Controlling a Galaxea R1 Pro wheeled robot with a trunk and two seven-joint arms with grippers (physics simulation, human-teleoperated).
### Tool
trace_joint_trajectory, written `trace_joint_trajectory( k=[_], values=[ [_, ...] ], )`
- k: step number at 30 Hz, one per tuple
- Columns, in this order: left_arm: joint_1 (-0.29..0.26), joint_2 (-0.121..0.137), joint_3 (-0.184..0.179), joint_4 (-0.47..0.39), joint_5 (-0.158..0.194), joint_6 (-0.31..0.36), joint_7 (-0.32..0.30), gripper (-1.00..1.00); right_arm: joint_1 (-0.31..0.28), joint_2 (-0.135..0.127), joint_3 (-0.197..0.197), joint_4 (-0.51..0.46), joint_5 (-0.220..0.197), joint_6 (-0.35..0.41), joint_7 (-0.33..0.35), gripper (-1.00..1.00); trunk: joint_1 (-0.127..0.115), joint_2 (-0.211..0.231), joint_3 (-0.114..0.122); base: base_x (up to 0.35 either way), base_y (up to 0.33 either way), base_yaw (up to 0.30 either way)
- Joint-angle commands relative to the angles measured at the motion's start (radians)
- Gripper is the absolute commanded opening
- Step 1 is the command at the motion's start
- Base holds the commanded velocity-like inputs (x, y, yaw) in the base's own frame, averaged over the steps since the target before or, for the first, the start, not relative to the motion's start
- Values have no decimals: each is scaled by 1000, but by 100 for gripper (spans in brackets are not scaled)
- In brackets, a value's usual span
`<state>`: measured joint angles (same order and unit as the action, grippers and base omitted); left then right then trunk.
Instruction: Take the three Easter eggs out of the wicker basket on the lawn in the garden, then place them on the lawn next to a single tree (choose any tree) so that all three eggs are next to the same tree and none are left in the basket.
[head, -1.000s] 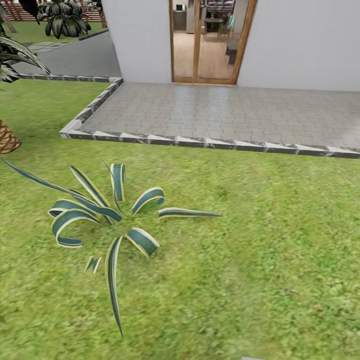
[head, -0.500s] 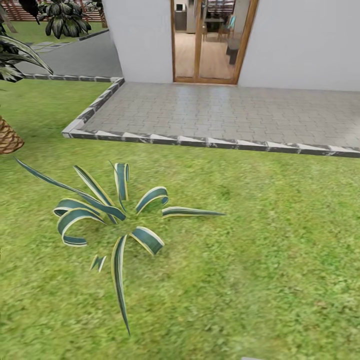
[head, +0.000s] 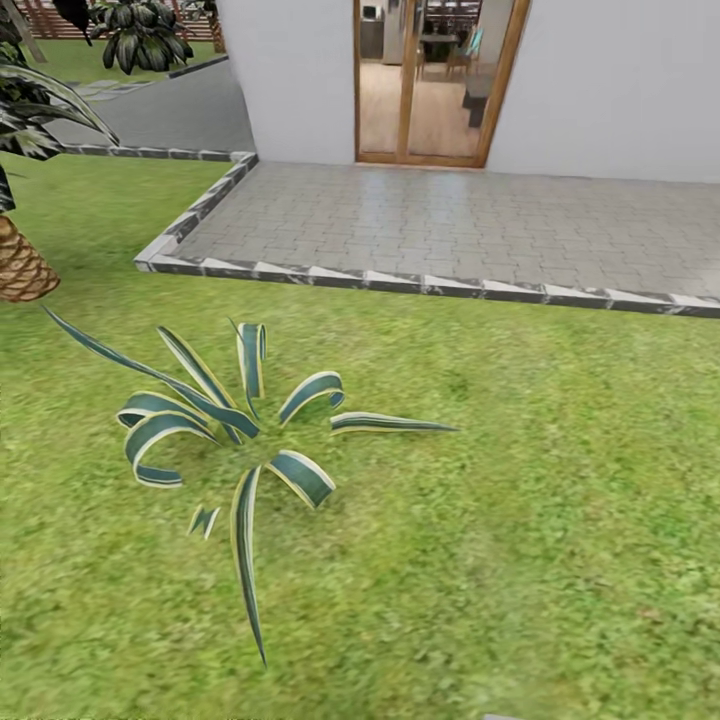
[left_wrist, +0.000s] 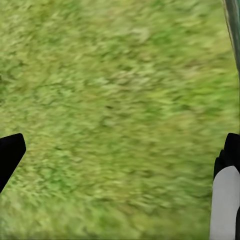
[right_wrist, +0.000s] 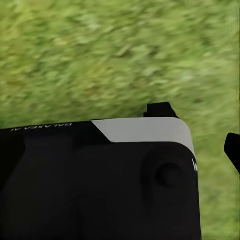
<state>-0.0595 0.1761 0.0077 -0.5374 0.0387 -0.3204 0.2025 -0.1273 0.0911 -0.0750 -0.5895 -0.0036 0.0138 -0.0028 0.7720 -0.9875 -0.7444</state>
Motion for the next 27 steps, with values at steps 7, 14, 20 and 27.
trace_joint_trajectory(
  k=[7, 14, 20, 27],
  values=[
    [0, 0, -2, 0, 4, -3, 2, 100, 0, 1, -3, -1, -1, 2, -1, 100, 0, 0, -2, 0, 0, 26],
    [0, 0, -2, 1, 3, -3, 2, 100, 0, 1, -3, -1, -1, 2, -1, 100, 0, 0, -6, 0, 0, 90],
    [0, 0, -2, 2, 3, -3, 2, 100, 0, 1, -3, -1, -1, 2, -1, 100, 0, 0, -7, 0, 23, 42],
    [0, 0, -3, 1, 4, -3, 3, 100, 0, 1, -3, -1, -1, 2, -1, 100, 0, 0, -8, 0, 113, 6]
  ],
)
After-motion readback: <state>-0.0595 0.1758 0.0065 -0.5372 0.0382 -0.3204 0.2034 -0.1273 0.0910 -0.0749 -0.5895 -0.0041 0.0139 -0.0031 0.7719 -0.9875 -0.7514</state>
